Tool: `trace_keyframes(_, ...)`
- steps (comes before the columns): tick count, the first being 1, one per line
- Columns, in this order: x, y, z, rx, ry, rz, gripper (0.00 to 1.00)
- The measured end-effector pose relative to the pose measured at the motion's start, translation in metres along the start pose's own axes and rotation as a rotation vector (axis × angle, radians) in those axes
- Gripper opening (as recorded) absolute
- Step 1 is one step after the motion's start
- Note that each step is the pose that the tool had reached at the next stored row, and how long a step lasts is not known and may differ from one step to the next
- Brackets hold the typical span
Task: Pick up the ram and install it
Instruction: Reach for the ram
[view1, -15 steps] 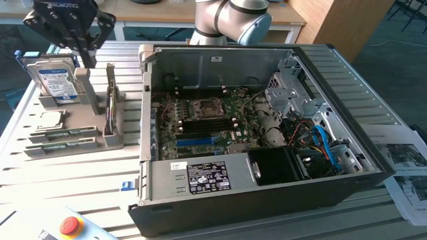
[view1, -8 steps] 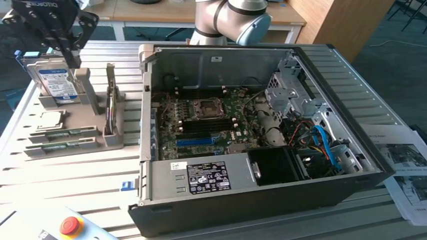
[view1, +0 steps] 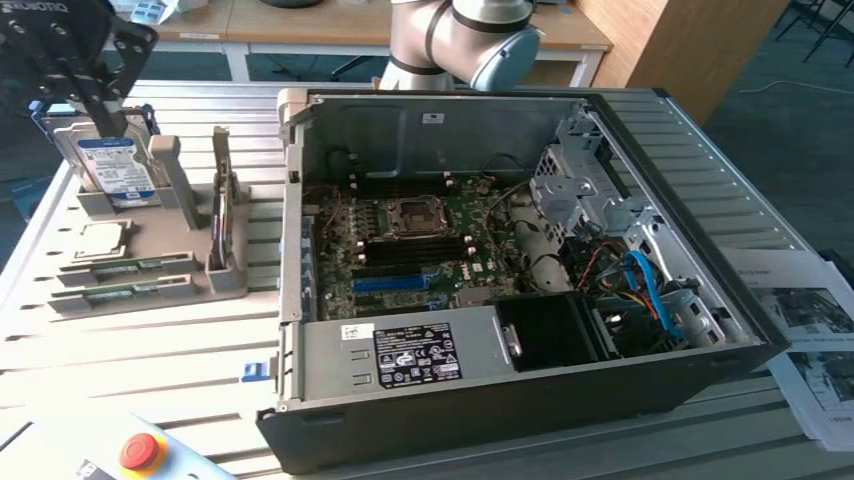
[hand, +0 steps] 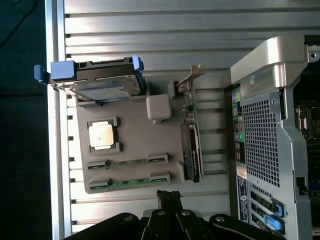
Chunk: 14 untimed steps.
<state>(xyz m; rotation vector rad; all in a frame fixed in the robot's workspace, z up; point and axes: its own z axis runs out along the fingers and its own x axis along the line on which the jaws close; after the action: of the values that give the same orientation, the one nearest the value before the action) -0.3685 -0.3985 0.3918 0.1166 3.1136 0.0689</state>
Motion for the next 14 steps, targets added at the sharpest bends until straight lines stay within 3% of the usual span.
trace_keyframes(6, 0.021, -0.0015, -0.0005, 0.0, -0.0001, 0.0, 0.1)
trace_keyframes(14, 0.028, -0.002, -0.0007, 0.0, 0.0, 0.0, 0.1)
